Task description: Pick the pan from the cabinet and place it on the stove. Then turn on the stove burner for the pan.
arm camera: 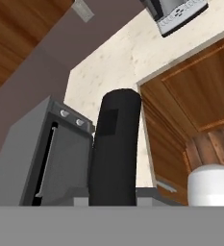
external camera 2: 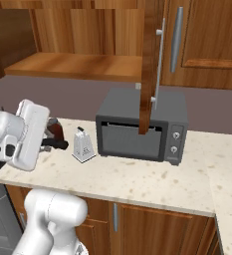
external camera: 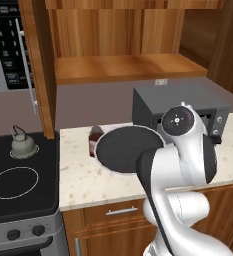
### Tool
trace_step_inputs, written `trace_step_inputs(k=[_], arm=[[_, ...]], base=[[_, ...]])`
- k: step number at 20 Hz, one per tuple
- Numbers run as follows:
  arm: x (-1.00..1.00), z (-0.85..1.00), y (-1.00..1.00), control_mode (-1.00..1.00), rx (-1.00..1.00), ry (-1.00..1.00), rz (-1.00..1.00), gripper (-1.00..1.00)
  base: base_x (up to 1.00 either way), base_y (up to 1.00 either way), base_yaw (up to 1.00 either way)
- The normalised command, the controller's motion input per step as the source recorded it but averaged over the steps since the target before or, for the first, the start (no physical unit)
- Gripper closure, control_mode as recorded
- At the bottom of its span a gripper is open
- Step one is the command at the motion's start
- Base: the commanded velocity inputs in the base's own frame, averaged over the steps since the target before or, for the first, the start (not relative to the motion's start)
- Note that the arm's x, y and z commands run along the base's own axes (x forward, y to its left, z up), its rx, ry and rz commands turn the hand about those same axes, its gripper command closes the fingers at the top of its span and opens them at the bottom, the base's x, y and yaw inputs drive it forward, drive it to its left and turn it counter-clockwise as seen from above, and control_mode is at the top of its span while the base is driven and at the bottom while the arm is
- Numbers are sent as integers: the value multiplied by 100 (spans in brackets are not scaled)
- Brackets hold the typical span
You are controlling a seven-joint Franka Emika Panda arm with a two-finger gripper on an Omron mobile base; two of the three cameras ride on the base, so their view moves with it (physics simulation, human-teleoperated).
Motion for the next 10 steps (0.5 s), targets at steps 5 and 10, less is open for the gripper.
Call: trace_step_inputs(k=[5,10], arm=[[-10,-2,0,100,0,-1,0,100],[0,0,0,100,0,0,0,100]], base=[[-32,1,0],[-72,20,-1]])
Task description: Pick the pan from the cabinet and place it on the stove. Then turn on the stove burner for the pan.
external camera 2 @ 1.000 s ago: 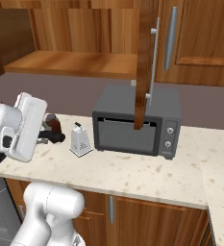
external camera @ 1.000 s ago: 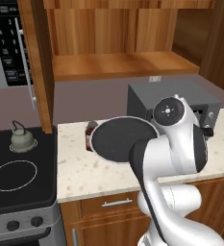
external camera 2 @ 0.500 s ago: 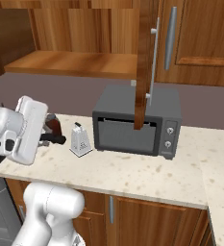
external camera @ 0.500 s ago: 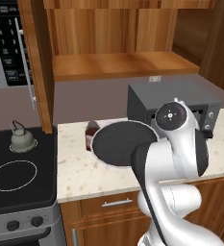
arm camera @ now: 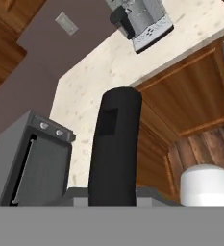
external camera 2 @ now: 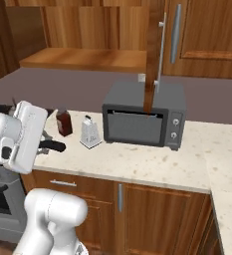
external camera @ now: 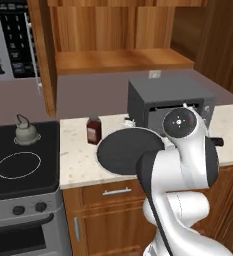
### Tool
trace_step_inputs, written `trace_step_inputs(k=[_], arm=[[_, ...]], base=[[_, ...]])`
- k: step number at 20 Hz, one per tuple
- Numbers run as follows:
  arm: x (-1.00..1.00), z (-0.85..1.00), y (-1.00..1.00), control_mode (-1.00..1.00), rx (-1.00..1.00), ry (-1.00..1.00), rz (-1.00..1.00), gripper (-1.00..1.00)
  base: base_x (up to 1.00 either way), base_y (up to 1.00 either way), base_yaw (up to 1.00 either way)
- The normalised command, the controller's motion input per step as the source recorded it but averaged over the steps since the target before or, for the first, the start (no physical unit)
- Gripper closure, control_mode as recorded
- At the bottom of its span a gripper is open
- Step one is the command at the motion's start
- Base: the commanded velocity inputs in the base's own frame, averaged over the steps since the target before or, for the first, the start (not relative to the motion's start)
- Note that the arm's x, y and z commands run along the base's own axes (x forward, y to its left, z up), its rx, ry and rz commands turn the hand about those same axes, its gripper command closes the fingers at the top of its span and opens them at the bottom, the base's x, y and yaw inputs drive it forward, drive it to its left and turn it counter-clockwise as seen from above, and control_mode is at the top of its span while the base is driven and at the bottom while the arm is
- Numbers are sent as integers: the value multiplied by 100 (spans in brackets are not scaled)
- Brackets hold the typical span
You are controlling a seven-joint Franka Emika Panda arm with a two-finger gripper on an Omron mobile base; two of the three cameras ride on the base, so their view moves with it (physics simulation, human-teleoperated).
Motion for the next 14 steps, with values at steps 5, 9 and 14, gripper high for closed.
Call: trace_step_inputs(k=[5,9,14], arm=[[0,0,0,100,0,0,0,100],[0,0,0,100,0,0,0,100],[0,0,0,100,0,0,0,100]], base=[[-96,16,-1],[-81,34,-2],[-53,47,-4]])
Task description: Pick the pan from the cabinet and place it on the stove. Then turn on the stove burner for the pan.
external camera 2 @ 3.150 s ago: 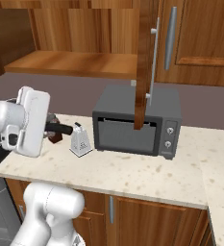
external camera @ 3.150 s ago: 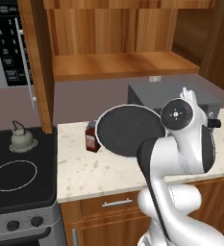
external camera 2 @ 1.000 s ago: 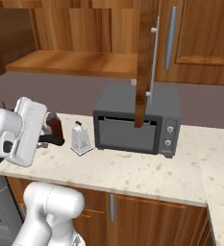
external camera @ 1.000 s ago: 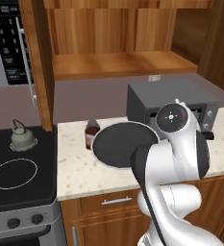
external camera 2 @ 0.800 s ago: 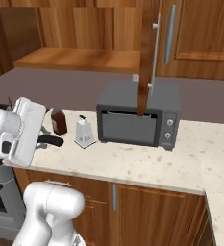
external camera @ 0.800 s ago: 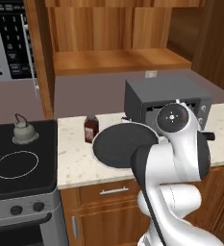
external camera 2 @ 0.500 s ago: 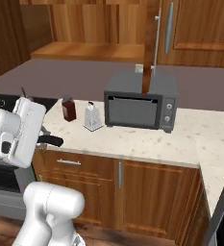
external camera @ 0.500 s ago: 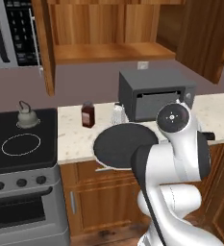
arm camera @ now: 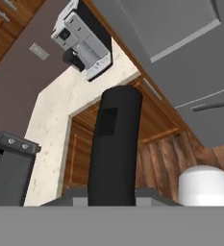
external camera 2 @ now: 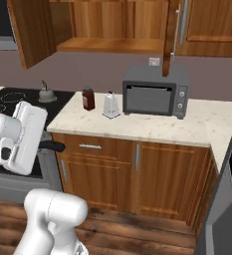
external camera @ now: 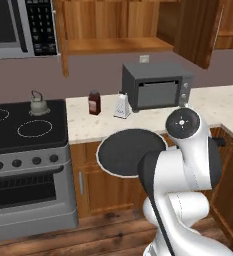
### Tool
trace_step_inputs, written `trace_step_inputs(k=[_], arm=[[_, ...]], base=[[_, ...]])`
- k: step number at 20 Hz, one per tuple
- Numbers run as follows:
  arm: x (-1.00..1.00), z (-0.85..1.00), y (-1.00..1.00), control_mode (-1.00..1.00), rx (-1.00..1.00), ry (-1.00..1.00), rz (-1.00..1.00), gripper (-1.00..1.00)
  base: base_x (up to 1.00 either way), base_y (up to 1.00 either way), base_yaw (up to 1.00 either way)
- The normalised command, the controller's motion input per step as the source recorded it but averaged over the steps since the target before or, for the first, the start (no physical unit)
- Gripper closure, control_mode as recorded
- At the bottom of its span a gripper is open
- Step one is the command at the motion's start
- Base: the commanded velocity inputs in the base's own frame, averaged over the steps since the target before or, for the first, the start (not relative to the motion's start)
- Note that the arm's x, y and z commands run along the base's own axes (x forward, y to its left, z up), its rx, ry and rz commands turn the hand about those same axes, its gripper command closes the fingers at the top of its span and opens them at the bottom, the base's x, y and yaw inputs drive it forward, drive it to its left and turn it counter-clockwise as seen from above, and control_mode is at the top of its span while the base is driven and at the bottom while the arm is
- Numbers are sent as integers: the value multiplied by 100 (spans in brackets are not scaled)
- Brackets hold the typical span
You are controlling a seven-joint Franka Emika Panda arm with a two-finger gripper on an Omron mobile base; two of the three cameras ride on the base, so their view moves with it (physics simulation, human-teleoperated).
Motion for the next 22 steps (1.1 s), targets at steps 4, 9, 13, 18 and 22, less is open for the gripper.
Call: trace_step_inputs(k=[4,9,13,18,22], arm=[[0,0,0,100,0,0,0,100],[0,0,0,100,0,0,0,100],[0,0,0,100,0,0,0,100],[0,0,0,100,0,0,0,100],[0,0,0,100,0,0,0,100]], base=[[-13,54,-5],[0,64,-4],[0,67,-3],[8,58,-2],[31,42,0]])
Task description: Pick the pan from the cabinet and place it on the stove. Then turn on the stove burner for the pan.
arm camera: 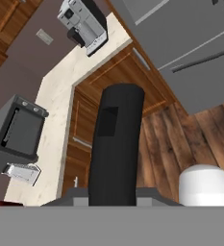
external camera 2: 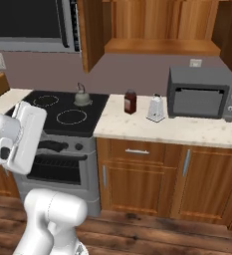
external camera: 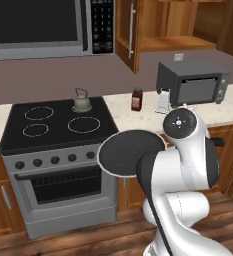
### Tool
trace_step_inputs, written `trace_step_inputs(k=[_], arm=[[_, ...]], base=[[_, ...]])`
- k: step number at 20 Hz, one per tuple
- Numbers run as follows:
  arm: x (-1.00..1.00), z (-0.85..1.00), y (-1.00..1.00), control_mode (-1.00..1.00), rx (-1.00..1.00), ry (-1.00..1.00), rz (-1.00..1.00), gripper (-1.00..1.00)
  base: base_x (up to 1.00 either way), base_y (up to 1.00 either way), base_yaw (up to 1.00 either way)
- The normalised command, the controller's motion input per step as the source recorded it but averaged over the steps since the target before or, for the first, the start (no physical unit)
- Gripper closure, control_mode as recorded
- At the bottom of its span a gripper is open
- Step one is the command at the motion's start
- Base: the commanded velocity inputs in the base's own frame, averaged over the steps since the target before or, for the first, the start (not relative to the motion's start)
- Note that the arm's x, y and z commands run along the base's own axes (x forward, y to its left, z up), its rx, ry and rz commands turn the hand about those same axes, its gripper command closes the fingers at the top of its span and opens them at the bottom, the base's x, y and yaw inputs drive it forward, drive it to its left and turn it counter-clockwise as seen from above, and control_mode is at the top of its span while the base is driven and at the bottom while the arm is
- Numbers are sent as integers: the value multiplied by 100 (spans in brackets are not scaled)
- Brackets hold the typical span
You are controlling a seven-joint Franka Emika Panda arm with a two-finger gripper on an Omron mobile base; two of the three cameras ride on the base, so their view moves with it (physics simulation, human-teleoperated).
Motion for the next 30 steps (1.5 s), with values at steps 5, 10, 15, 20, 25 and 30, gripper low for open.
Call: trace_step_inputs(k=[5,10,15,20,25,30], arm=[[0,0,0,100,0,0,0,100],[0,0,0,100,0,0,0,100],[0,0,0,100,0,0,0,100],[0,0,0,100,0,0,0,100],[0,0,0,100,0,0,0,100],[0,0,0,100,0,0,0,100]], base=[[38,37,0],[35,22,0],[35,34,0],[45,52,0],[45,44,0],[42,7,0]])
